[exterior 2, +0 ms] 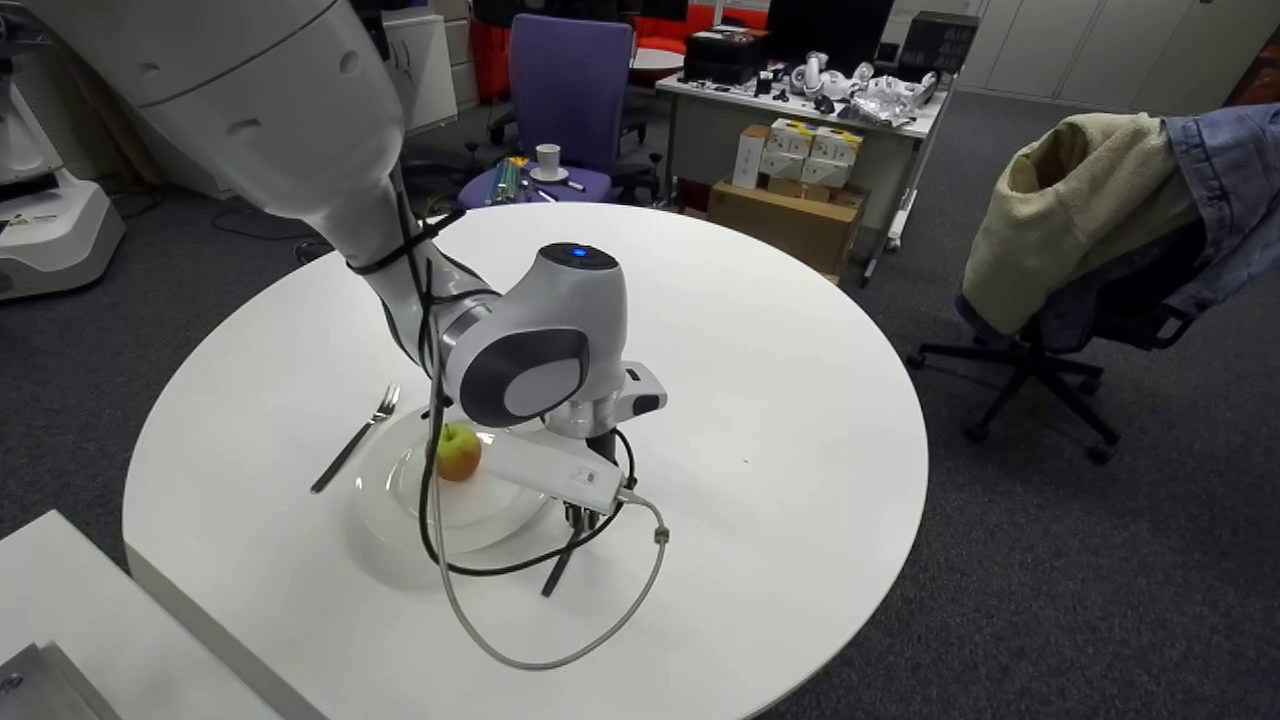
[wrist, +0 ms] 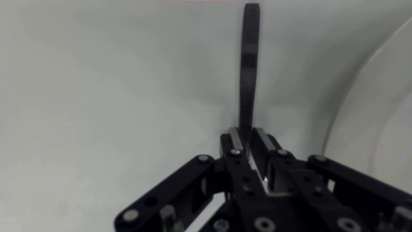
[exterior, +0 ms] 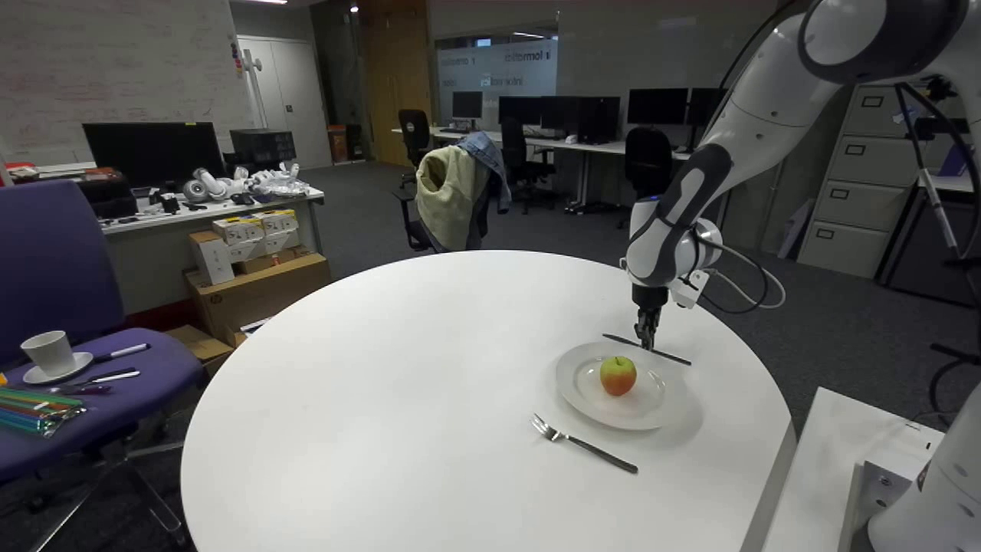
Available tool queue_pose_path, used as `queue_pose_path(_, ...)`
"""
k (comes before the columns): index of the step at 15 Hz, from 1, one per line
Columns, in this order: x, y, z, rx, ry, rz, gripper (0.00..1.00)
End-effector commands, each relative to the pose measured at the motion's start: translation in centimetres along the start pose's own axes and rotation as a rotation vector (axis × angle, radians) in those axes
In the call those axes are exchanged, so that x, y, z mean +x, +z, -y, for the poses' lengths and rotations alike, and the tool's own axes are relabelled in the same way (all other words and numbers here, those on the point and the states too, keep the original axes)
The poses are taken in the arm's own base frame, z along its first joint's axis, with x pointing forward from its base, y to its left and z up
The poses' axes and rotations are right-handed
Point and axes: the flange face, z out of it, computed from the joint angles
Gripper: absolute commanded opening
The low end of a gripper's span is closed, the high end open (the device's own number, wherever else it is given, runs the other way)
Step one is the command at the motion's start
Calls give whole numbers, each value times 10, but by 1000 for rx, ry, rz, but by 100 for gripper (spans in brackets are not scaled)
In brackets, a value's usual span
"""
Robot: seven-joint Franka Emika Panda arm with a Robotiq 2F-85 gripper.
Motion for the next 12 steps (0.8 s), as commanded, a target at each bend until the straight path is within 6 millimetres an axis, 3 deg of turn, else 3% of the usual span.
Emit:
queue_pose_path(1,-4,0,-1,5,15,-31,52)
queue_pose_path(3,-5,-2,-2,0,15,-30,65)
queue_pose_path(7,-16,-33,-20,-53,42,-76,95)
queue_pose_path(12,-21,-74,-41,-110,67,-151,100)
